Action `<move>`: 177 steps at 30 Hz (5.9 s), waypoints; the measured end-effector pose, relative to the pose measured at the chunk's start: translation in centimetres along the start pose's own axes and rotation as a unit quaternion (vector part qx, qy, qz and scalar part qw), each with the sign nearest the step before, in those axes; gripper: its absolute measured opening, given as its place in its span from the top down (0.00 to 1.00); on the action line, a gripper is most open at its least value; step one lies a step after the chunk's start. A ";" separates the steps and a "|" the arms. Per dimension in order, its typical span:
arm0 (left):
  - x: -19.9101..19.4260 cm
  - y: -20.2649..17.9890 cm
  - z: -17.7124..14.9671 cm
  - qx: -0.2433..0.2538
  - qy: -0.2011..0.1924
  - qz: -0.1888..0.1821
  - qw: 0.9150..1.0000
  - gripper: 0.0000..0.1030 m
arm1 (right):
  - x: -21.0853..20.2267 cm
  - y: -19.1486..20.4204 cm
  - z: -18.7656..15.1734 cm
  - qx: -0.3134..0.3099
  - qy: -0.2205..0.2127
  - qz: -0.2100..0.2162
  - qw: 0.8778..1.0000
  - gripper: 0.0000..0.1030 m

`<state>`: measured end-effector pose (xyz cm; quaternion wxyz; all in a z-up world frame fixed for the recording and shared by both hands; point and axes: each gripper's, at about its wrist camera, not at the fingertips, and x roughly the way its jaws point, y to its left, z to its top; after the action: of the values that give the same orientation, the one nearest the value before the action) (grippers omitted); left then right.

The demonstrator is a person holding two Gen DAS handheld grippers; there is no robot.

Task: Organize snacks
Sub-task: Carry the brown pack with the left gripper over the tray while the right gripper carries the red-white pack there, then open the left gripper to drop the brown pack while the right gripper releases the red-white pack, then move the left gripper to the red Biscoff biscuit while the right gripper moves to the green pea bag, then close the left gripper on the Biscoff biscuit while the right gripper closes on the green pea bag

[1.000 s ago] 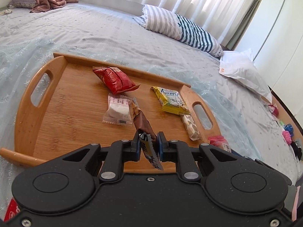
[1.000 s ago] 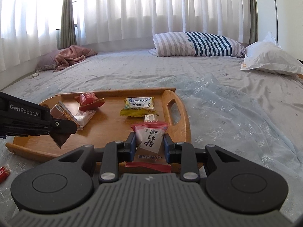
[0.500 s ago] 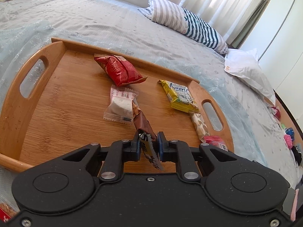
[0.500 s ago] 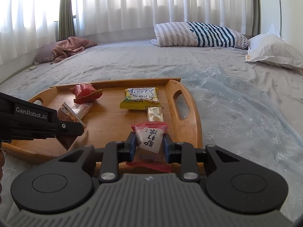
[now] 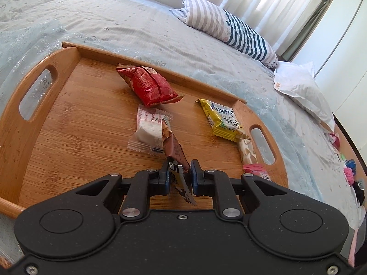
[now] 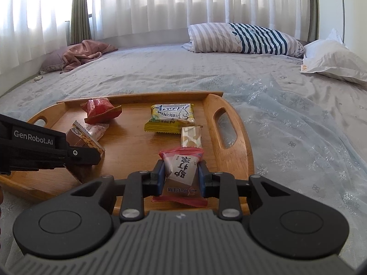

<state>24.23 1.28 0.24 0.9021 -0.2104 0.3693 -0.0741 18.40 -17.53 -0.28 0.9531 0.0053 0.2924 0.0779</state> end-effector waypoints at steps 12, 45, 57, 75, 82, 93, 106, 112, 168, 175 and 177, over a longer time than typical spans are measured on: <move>-0.2 0.0 -0.1 0.007 -0.004 -0.003 1.000 0.84 | 0.1 -0.2 -0.1 0.004 0.000 0.004 1.000 0.67; -9.5 -2.1 -4.7 0.117 -0.064 0.046 0.990 0.03 | -6.5 0.3 -1.3 -0.021 -0.050 0.013 0.998 0.13; -11.4 -1.8 -7.8 0.139 -0.066 0.070 0.986 0.02 | -9.1 0.3 -3.9 -0.032 -0.069 0.017 0.997 0.05; -15.6 1.3 -10.9 0.142 -0.125 0.158 0.969 0.01 | -8.8 -0.3 -7.0 -0.027 -0.063 0.014 0.998 0.00; -15.8 3.1 -12.1 0.131 -0.147 0.204 0.959 0.01 | -8.6 0.8 -7.7 -0.059 -0.066 0.000 0.996 0.00; -14.5 4.0 -12.9 0.137 -0.112 0.200 0.964 0.24 | -9.0 2.9 -8.8 -0.122 -0.088 -0.025 0.988 0.00; -15.5 4.3 -12.3 0.090 -0.092 0.158 0.979 0.34 | -8.2 1.7 -8.3 -0.089 -0.060 0.001 0.994 0.00; -16.3 4.1 -12.5 0.107 -0.085 0.158 0.978 0.51 | -8.1 1.6 -8.3 -0.089 -0.061 0.000 0.994 0.00; -14.7 2.9 -12.5 0.126 -0.070 0.159 0.977 0.69 | -8.0 0.4 -8.0 -0.061 -0.057 0.035 0.996 0.28; -15.2 2.6 -11.9 0.116 -0.074 0.153 0.979 0.69 | -8.4 0.5 -8.4 -0.060 -0.071 0.028 0.995 0.49; -15.3 2.5 -11.8 0.116 -0.077 0.153 0.978 0.69 | -8.6 0.5 -8.4 -0.058 -0.074 0.028 0.995 0.50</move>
<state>4.96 4.09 1.37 0.9469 -0.0504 0.3152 0.0392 6.62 -18.67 -2.42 0.9684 -0.0363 0.2153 0.1208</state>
